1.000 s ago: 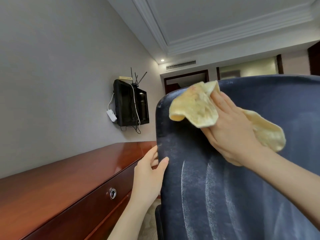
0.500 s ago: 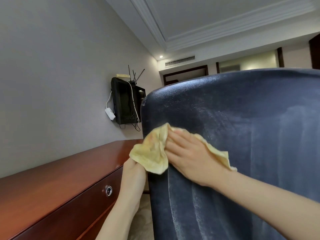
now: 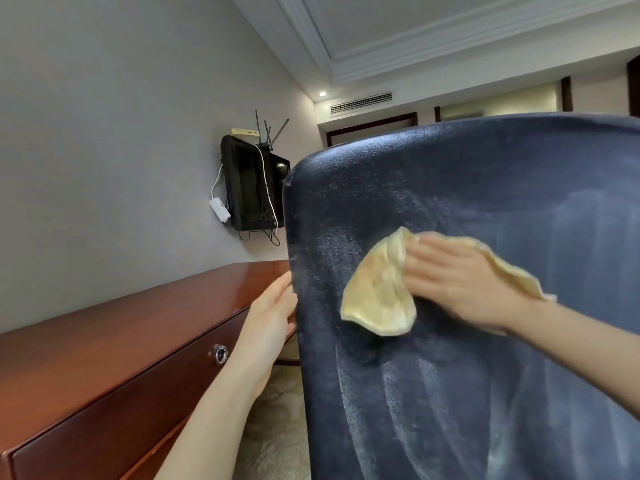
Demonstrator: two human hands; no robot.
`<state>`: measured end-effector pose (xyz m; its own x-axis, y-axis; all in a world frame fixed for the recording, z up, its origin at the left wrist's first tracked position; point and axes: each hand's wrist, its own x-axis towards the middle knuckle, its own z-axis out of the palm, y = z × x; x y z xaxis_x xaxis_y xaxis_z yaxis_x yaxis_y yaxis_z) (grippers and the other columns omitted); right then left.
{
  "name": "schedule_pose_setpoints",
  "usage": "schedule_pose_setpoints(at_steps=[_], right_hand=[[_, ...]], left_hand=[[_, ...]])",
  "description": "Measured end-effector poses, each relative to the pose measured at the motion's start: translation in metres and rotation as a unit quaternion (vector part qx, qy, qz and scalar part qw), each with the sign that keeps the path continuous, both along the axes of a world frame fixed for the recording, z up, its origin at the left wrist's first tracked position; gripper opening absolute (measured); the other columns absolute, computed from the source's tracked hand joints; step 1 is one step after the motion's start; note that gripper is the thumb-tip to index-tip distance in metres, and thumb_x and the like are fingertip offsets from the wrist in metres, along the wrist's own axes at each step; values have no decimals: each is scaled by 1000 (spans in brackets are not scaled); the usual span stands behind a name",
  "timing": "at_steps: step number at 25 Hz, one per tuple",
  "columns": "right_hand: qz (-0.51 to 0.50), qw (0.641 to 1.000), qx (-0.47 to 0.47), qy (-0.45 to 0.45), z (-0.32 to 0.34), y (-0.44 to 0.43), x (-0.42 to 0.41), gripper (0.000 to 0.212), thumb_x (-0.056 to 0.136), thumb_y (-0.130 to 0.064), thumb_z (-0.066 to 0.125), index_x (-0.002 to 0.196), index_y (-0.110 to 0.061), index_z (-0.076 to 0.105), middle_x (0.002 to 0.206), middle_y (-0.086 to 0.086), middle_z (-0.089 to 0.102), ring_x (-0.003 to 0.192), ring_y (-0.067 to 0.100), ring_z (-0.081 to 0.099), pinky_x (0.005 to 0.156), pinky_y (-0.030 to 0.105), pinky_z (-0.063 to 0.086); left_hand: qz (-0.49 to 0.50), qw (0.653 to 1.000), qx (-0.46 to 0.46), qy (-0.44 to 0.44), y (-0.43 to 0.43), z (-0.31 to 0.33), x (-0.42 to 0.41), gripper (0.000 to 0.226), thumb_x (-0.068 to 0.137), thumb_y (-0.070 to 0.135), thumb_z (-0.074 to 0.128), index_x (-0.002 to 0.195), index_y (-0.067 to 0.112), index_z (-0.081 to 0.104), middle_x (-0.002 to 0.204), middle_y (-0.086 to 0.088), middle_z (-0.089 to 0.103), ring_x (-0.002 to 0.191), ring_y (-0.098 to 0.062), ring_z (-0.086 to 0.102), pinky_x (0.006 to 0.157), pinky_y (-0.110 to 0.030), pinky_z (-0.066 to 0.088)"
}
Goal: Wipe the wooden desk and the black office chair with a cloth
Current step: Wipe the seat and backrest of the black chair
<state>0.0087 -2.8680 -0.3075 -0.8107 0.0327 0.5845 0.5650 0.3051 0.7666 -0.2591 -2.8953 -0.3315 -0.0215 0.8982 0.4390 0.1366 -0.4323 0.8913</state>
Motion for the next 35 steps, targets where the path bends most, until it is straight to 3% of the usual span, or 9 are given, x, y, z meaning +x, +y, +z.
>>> schedule_pose_setpoints(at_steps=[5,9,12,16,18,20,25,29,35], right_hand=[[37,990,52,126,65,-4,-54,32,90,-9,46,115,-1,64,132,18,55,130,38,43,111,48,31],[136,971,19,196,53,1,-95,30,90,-22,54,106,-1,68,122,18,61,128,37,44,107,50,34],[170,975,28,137,16,14,-108,22,91,-15,56,91,0,72,104,16,68,118,35,55,98,46,43],[184,980,7,78,-30,24,-106,21,90,-12,59,72,-9,69,79,4,67,93,24,66,84,33,49],[167,985,-5,45,-44,25,-96,24,91,-12,56,69,-12,67,72,0,63,76,20,63,76,31,48],[151,989,-2,13,-53,23,-81,25,91,-12,56,68,-14,65,68,-2,58,71,17,55,74,27,46],[116,992,39,-40,-47,12,-46,22,90,-2,59,71,-12,64,77,2,61,80,20,57,79,30,47],[100,992,65,33,1,4,-41,16,90,-1,55,78,-6,65,88,12,64,90,30,62,88,39,48],[87,989,32,113,31,3,-91,24,93,-14,51,102,0,69,115,17,64,118,36,54,100,47,44]], left_hand=[[-19,997,-57,51,4,-24,-10,37,101,12,42,121,42,51,129,14,56,116,-6,53,90,-23,42],[-21,998,-52,35,11,-34,-13,44,97,4,45,112,44,54,102,33,62,97,8,59,80,-16,45],[-15,999,-37,-1,15,-37,-13,44,95,2,48,111,43,56,94,31,68,90,11,63,69,-12,49],[-4,998,-40,-51,14,-33,-10,34,96,12,51,117,33,66,102,18,69,95,-9,64,61,-10,49],[-16,999,-27,11,14,-34,-15,35,94,17,57,103,49,67,104,20,69,102,-6,64,80,-18,51],[-22,998,-46,39,12,-35,-19,38,94,19,58,117,49,55,120,23,62,115,-3,57,102,-33,45],[-6,997,-61,50,13,-35,-18,45,99,20,49,137,40,38,135,18,44,132,-11,40,110,-37,33],[-18,997,-32,64,9,-39,-19,42,99,18,47,126,49,39,112,38,47,104,16,49,93,-14,39],[-8,999,-14,38,14,-46,-18,41,99,14,47,124,46,41,109,36,46,115,5,42,107,-30,34]])
